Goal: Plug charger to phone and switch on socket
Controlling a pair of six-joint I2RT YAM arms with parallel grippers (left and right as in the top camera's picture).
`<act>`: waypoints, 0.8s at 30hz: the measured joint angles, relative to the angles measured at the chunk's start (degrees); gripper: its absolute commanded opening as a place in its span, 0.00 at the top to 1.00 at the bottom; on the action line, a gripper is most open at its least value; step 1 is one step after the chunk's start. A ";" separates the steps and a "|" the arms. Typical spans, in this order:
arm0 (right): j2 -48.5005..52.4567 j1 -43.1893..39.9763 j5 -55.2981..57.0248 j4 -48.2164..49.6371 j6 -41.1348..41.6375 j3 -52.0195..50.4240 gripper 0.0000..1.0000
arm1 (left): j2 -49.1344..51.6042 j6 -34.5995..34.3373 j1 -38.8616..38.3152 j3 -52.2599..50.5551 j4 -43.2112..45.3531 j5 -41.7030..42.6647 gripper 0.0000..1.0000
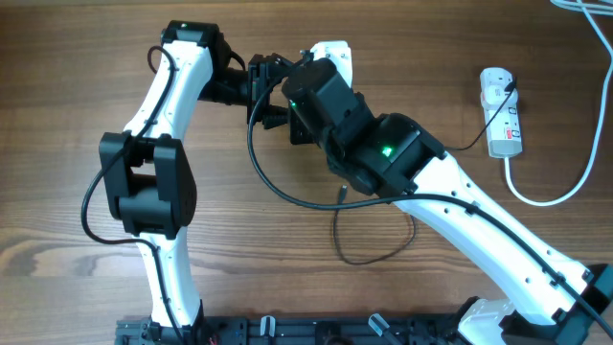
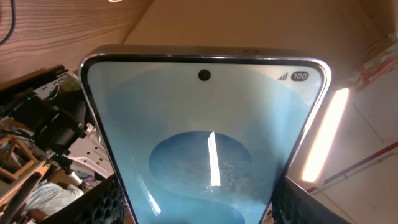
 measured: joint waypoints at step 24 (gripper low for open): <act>0.74 -0.31 2.32 0.20 7.10 0.00 0.96 | -0.07 -1.01 0.09 0.09 -0.13 0.70 0.00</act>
